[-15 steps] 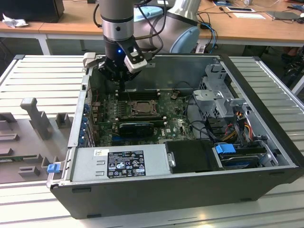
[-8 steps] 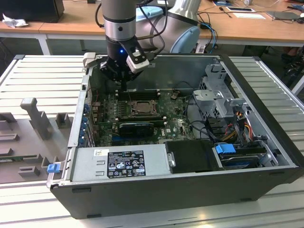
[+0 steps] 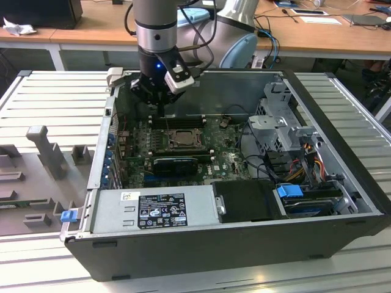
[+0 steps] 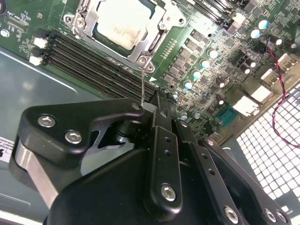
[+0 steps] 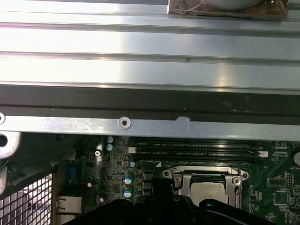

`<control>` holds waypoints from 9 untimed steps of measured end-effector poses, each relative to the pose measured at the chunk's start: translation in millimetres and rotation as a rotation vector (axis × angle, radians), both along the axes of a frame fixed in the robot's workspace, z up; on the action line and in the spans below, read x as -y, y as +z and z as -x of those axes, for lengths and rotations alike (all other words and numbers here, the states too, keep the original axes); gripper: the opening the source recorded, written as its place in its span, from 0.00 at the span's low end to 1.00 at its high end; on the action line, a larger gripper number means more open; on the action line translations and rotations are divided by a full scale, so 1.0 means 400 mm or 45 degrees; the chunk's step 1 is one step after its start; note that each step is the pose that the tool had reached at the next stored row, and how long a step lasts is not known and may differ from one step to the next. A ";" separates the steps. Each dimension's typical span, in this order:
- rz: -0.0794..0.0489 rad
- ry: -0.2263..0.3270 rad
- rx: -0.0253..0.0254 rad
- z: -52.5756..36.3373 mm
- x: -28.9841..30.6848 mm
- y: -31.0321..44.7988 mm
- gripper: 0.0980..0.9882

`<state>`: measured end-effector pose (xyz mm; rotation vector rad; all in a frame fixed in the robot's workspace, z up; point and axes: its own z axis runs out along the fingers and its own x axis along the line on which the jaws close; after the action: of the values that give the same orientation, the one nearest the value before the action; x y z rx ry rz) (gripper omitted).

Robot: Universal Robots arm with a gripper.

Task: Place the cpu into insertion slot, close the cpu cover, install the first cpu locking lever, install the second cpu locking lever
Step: 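Install the first cpu locking lever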

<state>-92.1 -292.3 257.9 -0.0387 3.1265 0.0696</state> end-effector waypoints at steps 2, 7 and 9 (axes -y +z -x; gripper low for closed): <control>0.000 0.000 0.0000 -0.002 0.000 0.000 0.01; 0.000 0.000 0.0000 -0.008 0.000 0.000 0.01; 0.000 0.000 0.0000 -0.011 0.000 0.000 0.01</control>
<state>-87.6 -292.2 257.9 -0.0388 3.1265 0.0696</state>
